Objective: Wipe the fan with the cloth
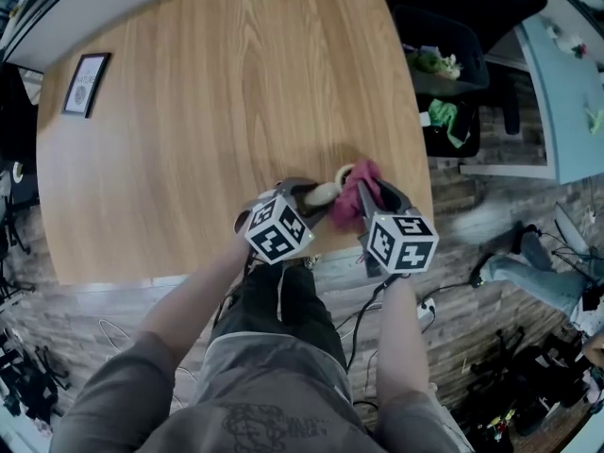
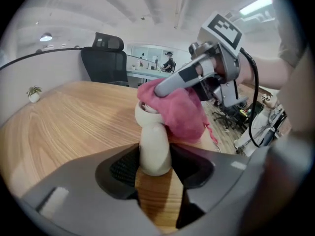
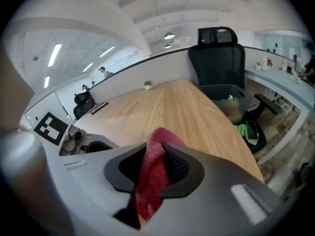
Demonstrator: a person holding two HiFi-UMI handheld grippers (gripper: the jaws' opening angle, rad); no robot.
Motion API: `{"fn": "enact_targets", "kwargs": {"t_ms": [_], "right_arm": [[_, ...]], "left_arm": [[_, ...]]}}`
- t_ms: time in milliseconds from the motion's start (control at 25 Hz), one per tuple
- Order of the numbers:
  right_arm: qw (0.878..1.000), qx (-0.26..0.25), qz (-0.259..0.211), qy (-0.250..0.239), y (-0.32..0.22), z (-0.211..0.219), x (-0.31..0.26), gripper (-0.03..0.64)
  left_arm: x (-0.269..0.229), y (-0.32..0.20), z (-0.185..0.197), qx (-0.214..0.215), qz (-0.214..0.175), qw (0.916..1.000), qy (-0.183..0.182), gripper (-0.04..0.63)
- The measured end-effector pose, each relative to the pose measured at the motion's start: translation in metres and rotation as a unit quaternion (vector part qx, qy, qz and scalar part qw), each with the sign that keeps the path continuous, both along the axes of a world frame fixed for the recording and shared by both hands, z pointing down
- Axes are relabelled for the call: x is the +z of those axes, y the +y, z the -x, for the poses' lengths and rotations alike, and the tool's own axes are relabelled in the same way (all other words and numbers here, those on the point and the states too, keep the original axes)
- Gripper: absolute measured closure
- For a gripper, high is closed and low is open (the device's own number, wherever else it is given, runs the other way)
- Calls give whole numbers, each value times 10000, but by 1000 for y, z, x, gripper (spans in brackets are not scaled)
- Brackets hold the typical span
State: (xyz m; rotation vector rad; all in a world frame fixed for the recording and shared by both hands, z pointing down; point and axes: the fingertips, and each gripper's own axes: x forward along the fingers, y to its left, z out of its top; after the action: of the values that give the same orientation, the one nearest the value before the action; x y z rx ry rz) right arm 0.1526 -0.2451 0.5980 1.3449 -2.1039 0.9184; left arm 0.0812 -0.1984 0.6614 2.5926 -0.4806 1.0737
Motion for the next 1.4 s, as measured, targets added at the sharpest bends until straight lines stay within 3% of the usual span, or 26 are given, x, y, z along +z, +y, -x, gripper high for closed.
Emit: {"fn": "enact_targets", "kwargs": {"t_ms": [200, 360, 720, 840, 1400], "right_arm": [[9987, 408, -144, 252, -3, -24, -15, 543], [9974, 510, -456, 223, -4, -30, -48, 543], [9875, 546, -1473, 139, 9, -37, -156, 543], [9813, 578, -1831, 143, 17, -38, -191, 543], [9415, 611, -3311, 117, 73, -35, -342, 543]], "left_arm": [[3, -3, -1, -12, 97, 9999, -35, 397], [-10, -6, 4, -266, 227, 9994, -21, 397], [-115, -26, 16, -577, -617, 9947, 582, 402], [-163, -34, 26, -747, -953, 9892, 827, 483], [-341, -30, 60, -1189, -2309, 9491, 1783, 554]]}}
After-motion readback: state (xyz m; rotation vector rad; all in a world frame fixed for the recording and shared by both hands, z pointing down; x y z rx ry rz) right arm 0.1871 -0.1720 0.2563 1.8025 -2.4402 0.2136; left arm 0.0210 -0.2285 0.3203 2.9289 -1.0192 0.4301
